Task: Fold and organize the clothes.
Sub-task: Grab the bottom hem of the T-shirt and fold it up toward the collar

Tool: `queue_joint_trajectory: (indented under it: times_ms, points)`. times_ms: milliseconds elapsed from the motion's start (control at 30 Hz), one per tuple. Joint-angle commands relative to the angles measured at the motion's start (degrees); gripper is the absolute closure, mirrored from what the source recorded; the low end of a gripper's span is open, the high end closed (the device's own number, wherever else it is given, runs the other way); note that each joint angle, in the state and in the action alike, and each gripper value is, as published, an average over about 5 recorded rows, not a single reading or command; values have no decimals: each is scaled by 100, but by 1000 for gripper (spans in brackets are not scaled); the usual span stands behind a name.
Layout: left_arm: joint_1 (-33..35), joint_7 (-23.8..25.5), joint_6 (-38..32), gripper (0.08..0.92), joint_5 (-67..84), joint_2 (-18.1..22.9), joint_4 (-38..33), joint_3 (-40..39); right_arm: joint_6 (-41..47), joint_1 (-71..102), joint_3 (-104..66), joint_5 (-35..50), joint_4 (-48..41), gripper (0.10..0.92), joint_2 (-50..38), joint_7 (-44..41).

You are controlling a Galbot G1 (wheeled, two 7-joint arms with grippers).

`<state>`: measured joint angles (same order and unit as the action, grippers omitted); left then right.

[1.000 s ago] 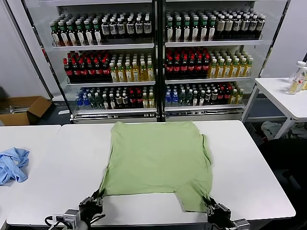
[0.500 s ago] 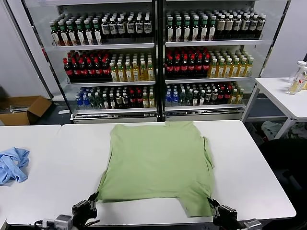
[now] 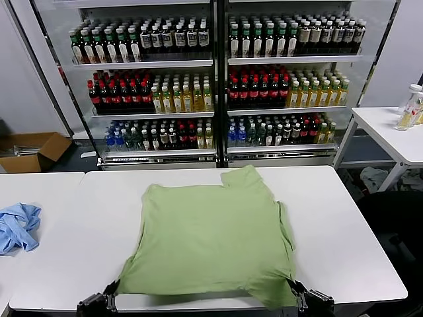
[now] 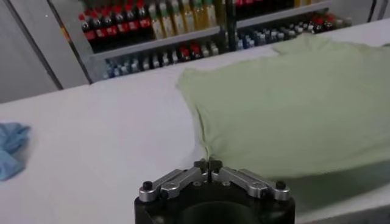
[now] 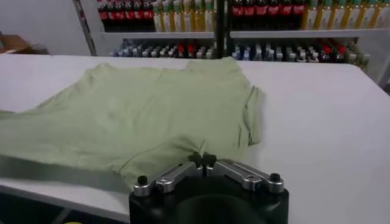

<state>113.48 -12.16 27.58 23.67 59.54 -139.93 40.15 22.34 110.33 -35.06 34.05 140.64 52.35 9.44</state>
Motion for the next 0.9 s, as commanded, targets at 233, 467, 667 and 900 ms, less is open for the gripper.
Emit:
queue_joint_trajectory:
  times_ms: [233,467,667,900]
  points:
    - [-3011,604,-146,919,637,68,2146,-602,490,-3331,1348,-89,-1643,919,288,152]
    - [-3670,830,-276,919,570,43,2909,-897,559,-3569,1569,-312,-2086,919,450,197]
    - [-4017,960,-348,919,436,69,3309,-1093,560,-3658,1665,-391,-2340,919,506,177]
    - [-4344,1056,-504,919,14,254,3832,-1389,525,-3748,1832,-586,-2729,919,641,134]
